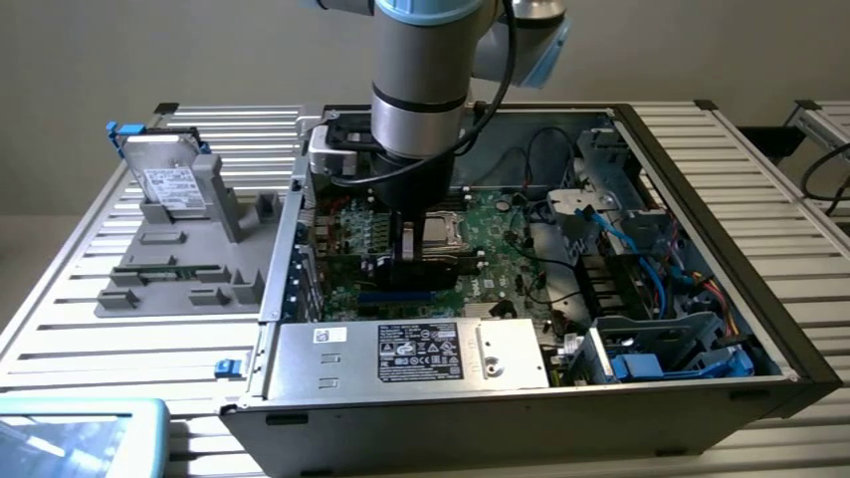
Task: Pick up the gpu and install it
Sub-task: 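Insert the gpu into the slot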
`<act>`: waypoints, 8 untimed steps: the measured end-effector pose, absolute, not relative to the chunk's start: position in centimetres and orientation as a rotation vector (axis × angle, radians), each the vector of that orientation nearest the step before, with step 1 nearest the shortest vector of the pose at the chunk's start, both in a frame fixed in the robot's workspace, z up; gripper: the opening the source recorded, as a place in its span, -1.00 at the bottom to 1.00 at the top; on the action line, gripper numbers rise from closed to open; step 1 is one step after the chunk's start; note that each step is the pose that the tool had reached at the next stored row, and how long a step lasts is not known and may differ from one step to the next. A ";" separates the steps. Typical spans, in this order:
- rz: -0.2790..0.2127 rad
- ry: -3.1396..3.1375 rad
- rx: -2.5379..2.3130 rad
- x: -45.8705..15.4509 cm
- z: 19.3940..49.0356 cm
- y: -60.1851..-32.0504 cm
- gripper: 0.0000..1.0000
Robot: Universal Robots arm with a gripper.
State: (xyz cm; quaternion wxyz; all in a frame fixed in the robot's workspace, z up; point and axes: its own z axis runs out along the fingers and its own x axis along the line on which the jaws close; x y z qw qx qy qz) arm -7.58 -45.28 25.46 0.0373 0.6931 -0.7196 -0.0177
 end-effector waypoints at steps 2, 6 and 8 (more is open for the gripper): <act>-0.054 -2.209 2.127 -7.6 25.5 -45.3 -0.44; -0.054 -2.209 2.127 -7.6 25.5 -45.3 -0.44; -0.054 -2.209 2.127 -7.6 25.5 -45.3 -0.44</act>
